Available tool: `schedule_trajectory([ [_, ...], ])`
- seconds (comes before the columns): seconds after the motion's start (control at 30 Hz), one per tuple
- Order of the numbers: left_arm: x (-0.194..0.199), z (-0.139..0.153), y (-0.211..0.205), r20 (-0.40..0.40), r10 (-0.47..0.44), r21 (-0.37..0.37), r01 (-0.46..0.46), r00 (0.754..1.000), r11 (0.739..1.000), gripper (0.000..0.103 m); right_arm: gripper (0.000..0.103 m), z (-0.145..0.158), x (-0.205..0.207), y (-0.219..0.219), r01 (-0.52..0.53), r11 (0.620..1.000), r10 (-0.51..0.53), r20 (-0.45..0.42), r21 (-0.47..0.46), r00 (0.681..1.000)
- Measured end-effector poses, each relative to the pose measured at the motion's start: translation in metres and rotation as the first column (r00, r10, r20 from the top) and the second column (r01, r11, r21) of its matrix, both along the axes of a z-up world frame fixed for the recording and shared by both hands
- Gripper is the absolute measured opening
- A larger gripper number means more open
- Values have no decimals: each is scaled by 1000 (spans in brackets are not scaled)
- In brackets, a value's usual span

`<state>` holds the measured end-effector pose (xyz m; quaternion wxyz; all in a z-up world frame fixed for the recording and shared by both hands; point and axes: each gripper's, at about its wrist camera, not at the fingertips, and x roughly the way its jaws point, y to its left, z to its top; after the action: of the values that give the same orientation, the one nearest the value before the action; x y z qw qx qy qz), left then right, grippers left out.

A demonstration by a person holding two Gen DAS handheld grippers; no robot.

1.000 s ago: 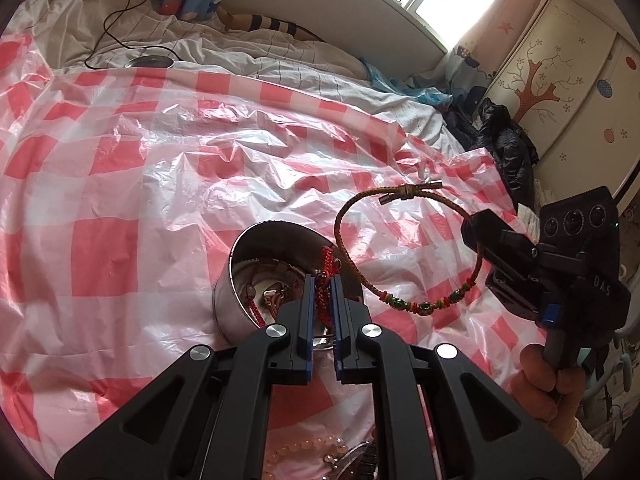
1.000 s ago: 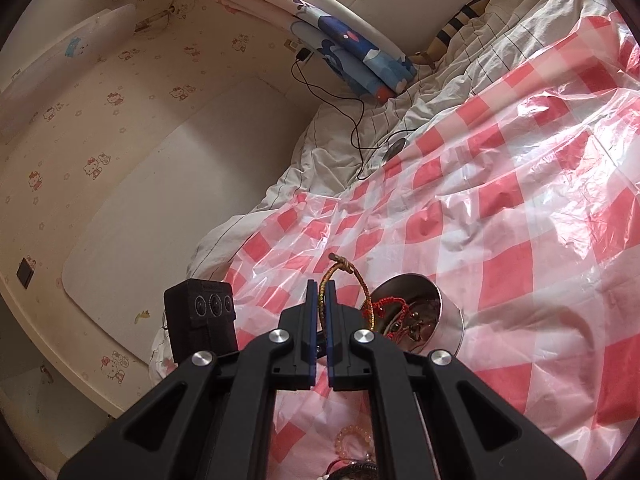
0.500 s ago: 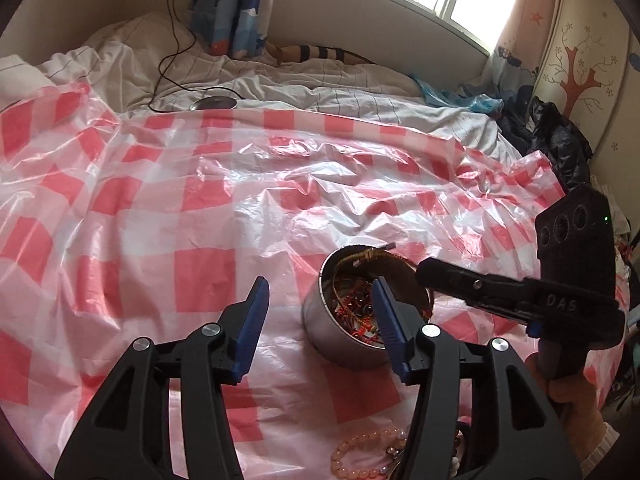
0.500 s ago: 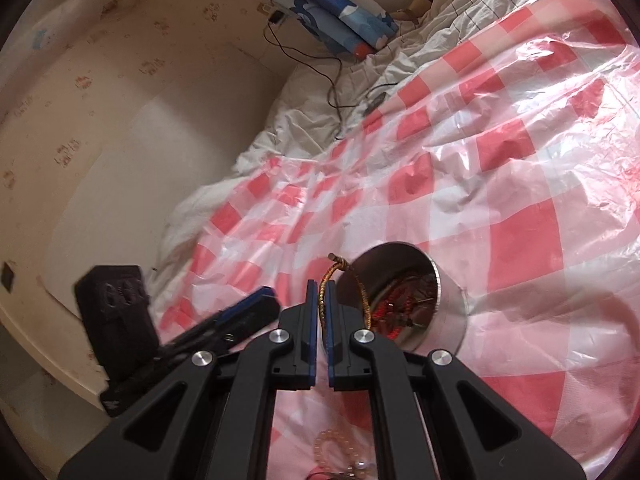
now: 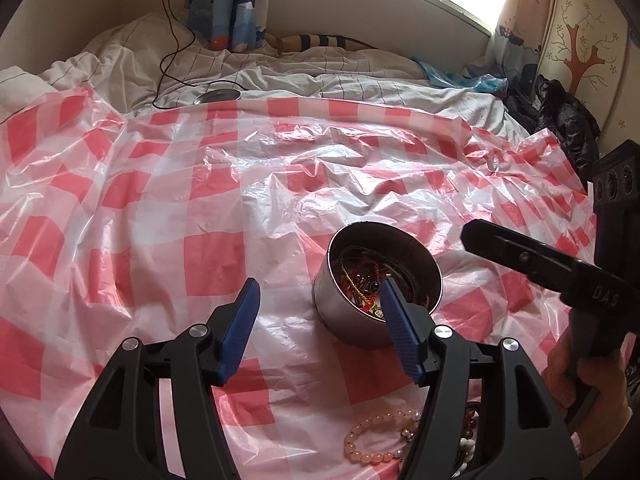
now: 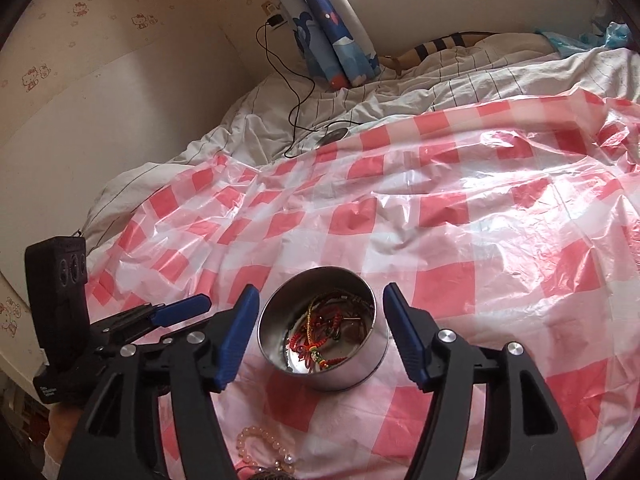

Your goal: Organize jewelry

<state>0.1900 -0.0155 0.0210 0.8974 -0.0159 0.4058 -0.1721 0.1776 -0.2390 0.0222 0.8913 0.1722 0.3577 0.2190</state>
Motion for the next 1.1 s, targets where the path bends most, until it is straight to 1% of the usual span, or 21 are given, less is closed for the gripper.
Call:
schedule_trajectory([
  [0.07,-5,1,1,-4,-14,4,14,1000,1000,60,65,8,-14,-4,-13,1000,13,-7,-4,1000],
  [0.13,-14,2,0,-16,-52,17,52,999,998,61,65,14,-29,-5,-38,999,37,-18,-30,999],
  [0.2,-28,-2,-1,-27,-86,36,87,996,996,62,66,15,-50,-10,-47,999,46,-23,-25,999],
  [0.27,-45,-10,0,-47,-108,43,110,993,993,62,67,10,-75,-16,-53,999,52,-37,-7,998],
  [0.33,-61,-18,-1,-67,-118,53,121,991,991,62,67,-1,-97,-19,-53,998,51,-70,-19,996],
  [0.43,-85,-23,-3,-64,-129,76,134,990,988,62,66,-19,-118,-14,-72,996,65,-131,-49,989],
  [0.47,-92,-24,-3,-60,-128,72,132,990,989,62,63,-22,-122,-12,-73,996,65,-141,-54,988],
  [0.5,-98,-26,-3,-58,-124,67,128,991,990,63,56,-25,-124,-11,-79,996,71,-147,-49,987],
  [0.53,-103,-27,-2,-58,-117,61,121,991,991,63,55,-26,-124,-8,-81,996,73,-151,-47,986],
  [0.6,-109,-28,-3,-55,-113,62,116,992,991,66,48,-31,-124,-4,-85,995,75,-160,-59,984],
  [0.73,-110,-30,-5,-50,-111,73,115,993,991,66,47,-46,-121,4,-79,992,59,-195,-96,979],
  [0.87,-108,-31,-6,-48,-110,78,113,993,991,66,46,-54,-117,7,-77,990,52,-207,-114,977],
  [0.97,-106,-31,-9,-39,-110,103,114,993,988,66,46,-59,-113,8,-73,990,45,-221,-120,974],
  [1.1,-106,-31,-17,-23,-119,158,121,993,980,67,46,-62,-110,7,-69,991,43,-226,-111,973],
])
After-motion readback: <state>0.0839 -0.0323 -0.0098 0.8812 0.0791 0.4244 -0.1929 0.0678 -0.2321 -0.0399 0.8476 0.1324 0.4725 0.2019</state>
